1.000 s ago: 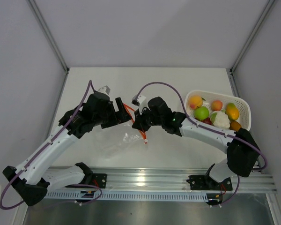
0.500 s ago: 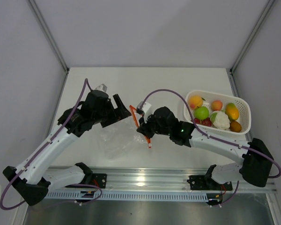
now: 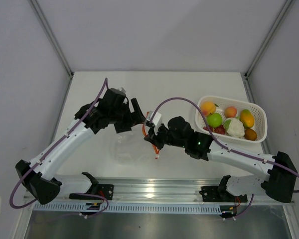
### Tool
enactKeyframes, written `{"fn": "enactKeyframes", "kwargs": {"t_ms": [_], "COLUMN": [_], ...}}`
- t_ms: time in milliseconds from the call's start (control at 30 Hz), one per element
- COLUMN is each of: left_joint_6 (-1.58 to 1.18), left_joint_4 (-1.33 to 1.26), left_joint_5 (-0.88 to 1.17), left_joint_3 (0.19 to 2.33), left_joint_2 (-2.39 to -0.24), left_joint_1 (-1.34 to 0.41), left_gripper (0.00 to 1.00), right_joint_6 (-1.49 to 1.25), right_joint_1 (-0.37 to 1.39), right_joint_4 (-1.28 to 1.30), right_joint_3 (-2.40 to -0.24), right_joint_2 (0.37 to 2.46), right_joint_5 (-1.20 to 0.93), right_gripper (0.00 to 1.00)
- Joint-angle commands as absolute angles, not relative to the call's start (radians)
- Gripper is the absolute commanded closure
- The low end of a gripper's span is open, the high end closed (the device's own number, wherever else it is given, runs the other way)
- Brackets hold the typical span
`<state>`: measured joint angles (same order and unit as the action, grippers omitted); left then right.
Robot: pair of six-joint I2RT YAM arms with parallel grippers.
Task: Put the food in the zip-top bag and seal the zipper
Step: Pick up the zipper food storage bag at the center of the board.
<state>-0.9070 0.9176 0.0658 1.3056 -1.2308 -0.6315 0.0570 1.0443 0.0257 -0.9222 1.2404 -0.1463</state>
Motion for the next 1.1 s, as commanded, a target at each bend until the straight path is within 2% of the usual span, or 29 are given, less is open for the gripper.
{"fn": "enactKeyframes", "kwargs": {"t_ms": [0,367,500,767,800,867,900,933,967,1067], "left_joint_6": [-0.868,-0.766,-0.739,-0.695,-0.689,-0.686,-0.680,-0.677,-0.673,-0.666], "left_joint_4": [0.910,0.851,0.854,0.833,0.828,0.822,0.824,0.822,0.819,0.799], "left_joint_5": [0.127,0.228,0.219,0.238,0.242,0.244,0.241,0.238,0.233,0.213], "left_joint_3": [1.335,1.333,1.333,1.301,1.293,1.284,1.284,1.281,1.278,1.263], "left_joint_2": [-1.236,-1.304,-1.322,-1.309,-1.304,-1.302,-1.302,-1.302,-1.301,-1.283], "left_joint_1": [-0.627,-0.661,-0.673,-0.678,-0.678,-0.678,-0.678,-0.678,-0.677,-0.678], "left_gripper": [0.12,0.21,0.28,0.67,0.76,0.89,0.99,0.99,0.99,0.99], "right_joint_6": [0.109,0.161,0.153,0.109,0.103,0.078,0.069,0.058,0.037,-0.012], "right_joint_1": [1.055,1.062,1.058,1.028,1.025,1.020,1.016,1.014,1.014,1.005], "right_joint_4": [0.033,0.092,0.089,0.087,0.086,0.090,0.097,0.101,0.116,0.159], "right_joint_3": [-0.963,-1.000,-0.994,-0.989,-0.989,-0.989,-0.992,-0.996,-0.996,-0.997], "right_joint_2": [1.207,1.216,1.212,1.212,1.212,1.216,1.219,1.221,1.223,1.207], "right_joint_5": [-0.115,-0.101,-0.086,-0.074,-0.071,-0.063,-0.048,-0.035,-0.020,0.033], "right_gripper": [1.00,1.00,1.00,1.00,1.00,1.00,1.00,1.00,0.88,0.63]}}
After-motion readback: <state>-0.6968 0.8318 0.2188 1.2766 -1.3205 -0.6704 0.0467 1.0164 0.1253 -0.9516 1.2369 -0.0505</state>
